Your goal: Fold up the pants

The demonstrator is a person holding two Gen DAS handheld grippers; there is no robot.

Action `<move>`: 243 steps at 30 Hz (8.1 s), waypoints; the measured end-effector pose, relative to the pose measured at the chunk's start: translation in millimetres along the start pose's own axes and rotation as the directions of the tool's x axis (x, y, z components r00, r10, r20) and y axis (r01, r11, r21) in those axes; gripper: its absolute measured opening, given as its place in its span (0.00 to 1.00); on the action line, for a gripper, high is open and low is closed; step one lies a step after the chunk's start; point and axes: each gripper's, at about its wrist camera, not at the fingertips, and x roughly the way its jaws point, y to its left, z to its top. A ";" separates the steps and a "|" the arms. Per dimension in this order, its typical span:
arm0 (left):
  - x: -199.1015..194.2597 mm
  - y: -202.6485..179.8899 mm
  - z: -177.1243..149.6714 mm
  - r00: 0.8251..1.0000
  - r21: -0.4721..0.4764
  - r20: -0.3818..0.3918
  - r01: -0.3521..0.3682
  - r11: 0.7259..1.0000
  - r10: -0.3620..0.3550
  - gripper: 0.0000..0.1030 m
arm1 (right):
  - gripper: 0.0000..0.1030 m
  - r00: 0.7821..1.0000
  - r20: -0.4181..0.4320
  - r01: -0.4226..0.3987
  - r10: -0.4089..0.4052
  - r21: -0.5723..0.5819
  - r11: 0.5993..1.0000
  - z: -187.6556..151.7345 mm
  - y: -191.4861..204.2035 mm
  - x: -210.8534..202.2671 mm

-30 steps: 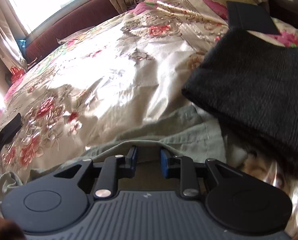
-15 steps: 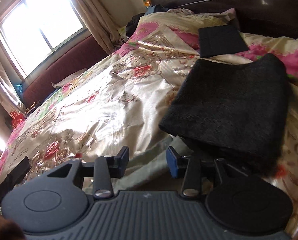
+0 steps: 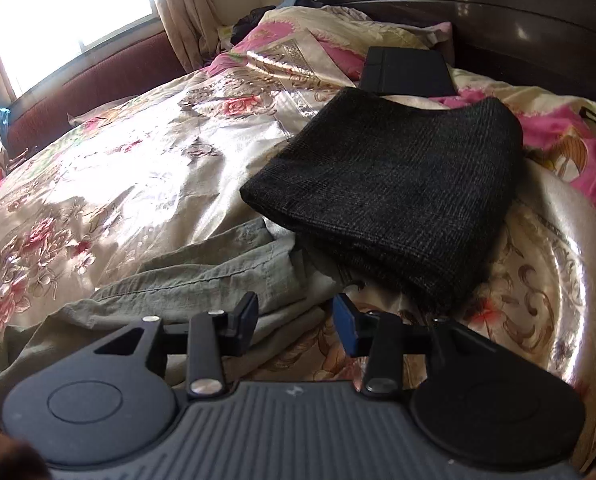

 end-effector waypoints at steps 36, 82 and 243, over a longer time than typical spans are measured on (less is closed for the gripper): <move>51.4 -32.1 50.5 0.993 0.119 0.036 0.111 0.987 -0.116 0.23 | 0.09 0.894 -0.055 -0.351 0.444 0.529 0.773 87.6 -18.4 94.3; 49.4 -33.4 44.1 0.994 0.097 0.038 0.098 0.990 -0.103 0.23 | 0.52 0.981 -0.035 -0.133 0.190 0.591 0.795 -15.6 -6.7 57.6; -28.5 -19.1 -0.2 0.998 0.107 0.059 -0.043 0.993 0.037 0.66 | 0.11 0.992 0.068 -0.126 0.110 0.703 0.700 -75.5 -115.2 -58.1</move>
